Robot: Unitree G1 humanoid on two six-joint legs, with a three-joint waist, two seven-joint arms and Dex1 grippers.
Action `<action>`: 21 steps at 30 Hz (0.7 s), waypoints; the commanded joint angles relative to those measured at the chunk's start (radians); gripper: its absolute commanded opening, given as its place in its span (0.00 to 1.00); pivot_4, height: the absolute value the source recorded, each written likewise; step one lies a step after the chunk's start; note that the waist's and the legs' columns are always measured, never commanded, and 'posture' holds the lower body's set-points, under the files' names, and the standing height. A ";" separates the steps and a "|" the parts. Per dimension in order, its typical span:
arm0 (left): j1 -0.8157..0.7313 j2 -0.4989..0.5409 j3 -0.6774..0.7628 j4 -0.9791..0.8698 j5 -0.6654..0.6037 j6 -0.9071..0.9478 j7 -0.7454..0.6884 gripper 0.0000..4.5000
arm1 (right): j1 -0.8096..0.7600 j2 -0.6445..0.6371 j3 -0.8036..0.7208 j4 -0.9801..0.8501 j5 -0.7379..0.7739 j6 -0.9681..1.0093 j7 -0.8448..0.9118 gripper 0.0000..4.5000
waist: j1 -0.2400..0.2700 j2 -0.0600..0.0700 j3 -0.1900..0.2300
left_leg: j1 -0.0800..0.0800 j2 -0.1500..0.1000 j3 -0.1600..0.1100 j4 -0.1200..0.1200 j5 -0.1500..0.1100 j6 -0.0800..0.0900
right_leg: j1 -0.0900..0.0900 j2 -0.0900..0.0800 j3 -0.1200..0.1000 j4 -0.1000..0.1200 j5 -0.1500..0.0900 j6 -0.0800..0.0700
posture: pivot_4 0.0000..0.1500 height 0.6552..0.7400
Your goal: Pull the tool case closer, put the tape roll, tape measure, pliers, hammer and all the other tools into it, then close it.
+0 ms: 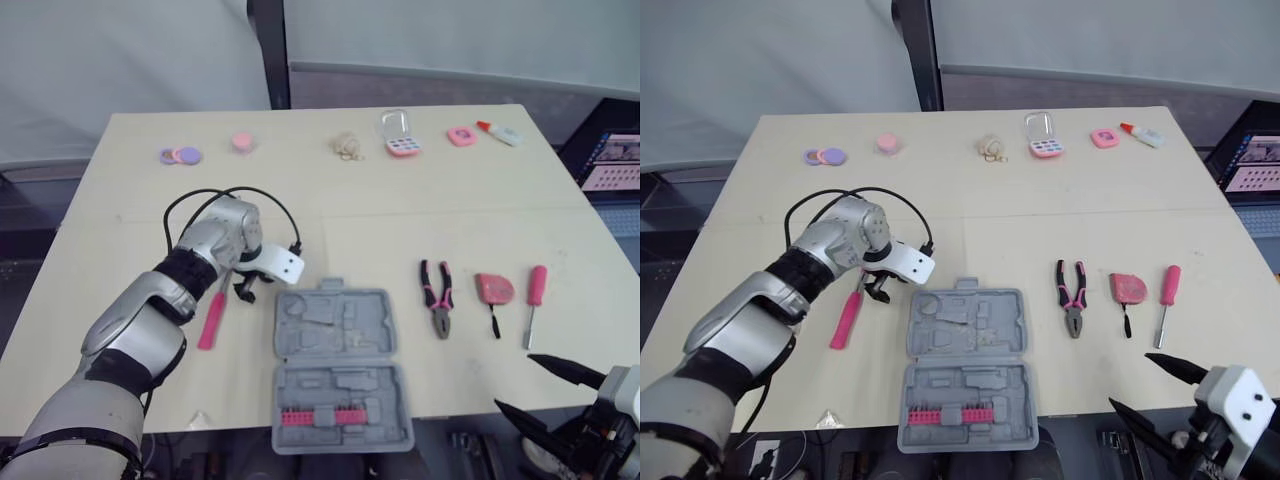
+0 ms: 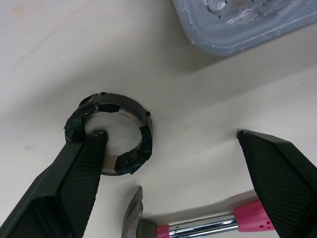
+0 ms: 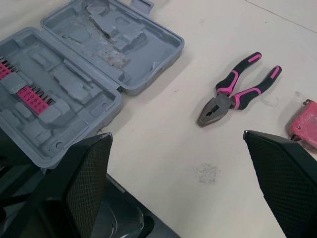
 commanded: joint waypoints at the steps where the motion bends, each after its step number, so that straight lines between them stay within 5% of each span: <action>1: -0.011 -0.003 0.014 0.013 0.017 -0.015 0.006 1.00 | -0.006 0.004 0.000 -0.026 0.012 -0.015 -0.011 1.00 | 0.000 0.000 0.000 | 0.000 0.000 0.000 0.000 0.000 0.000 | 0.000 0.000 0.000 0.000 0.000 0.000 | 1.00 1.00; 12: -0.016 -0.013 0.026 0.015 0.026 -0.021 -0.016 1.00 | -0.022 0.018 0.012 -0.043 0.038 -0.013 -0.022 1.00 | 0.003 0.000 0.000 | 0.000 0.000 0.000 0.000 0.000 0.000 | 0.000 0.000 0.000 0.000 0.000 0.000 | 1.00 1.00; 15: -0.015 -0.013 0.028 0.013 0.030 -0.019 -0.029 0.81 | -0.020 0.023 0.021 -0.046 0.033 -0.014 -0.027 1.00 | 0.002 0.000 0.000 | 0.000 0.000 0.000 0.000 0.000 0.000 | 0.000 0.000 0.000 0.000 0.000 0.000 | 1.00 1.00; 21: -0.013 -0.009 0.032 0.007 0.034 -0.011 -0.044 0.14 | -0.021 0.023 0.033 -0.044 0.025 -0.014 -0.034 1.00 | -0.005 0.000 0.000 | 0.000 0.000 0.001 0.000 0.000 0.000 | 0.000 0.000 0.000 0.001 0.000 0.000 | 1.00 1.00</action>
